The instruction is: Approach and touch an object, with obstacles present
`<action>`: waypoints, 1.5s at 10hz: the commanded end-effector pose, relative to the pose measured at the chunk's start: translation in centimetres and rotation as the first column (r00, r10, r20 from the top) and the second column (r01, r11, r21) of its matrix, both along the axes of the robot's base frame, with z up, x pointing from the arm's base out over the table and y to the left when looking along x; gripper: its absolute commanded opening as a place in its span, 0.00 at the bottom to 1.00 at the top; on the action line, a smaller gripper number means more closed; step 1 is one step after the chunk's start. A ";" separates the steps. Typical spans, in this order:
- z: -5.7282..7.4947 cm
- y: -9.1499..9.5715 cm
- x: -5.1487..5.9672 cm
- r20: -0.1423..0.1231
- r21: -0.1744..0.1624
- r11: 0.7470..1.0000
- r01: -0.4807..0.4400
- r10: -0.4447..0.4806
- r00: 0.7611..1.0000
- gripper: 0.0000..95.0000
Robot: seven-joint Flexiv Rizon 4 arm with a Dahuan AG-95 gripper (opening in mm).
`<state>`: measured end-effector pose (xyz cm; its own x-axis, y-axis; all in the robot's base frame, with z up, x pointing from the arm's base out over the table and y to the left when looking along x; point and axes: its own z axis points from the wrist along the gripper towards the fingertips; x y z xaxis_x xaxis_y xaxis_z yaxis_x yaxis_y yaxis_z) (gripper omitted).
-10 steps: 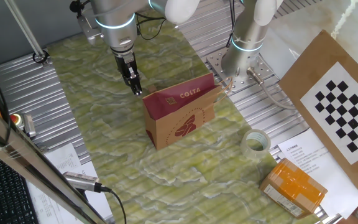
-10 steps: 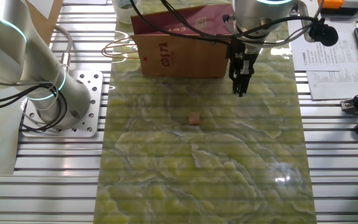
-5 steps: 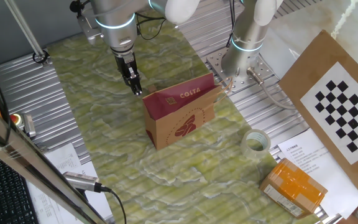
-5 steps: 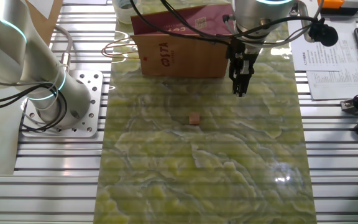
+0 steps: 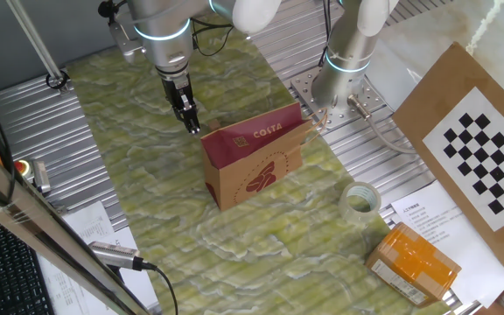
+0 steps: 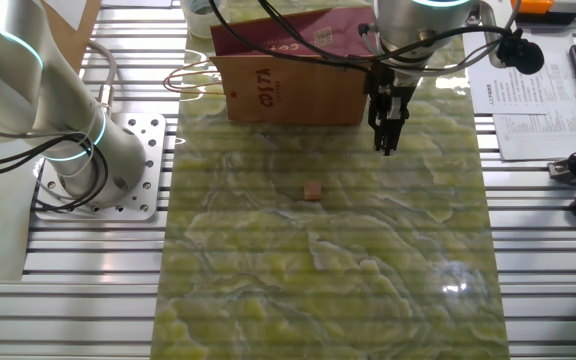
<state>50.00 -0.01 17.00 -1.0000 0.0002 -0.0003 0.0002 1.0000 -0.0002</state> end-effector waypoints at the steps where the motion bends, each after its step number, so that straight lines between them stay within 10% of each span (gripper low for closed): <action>1: 0.0 0.0 0.0 0.026 0.108 0.994 -0.003 0.000 1.000 0.00; 15: 0.0 0.0 0.0 0.022 0.103 0.995 -0.003 0.001 1.000 0.00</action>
<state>49.97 0.01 17.03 -0.9997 -0.0004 -0.0228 -0.0027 0.9946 0.1036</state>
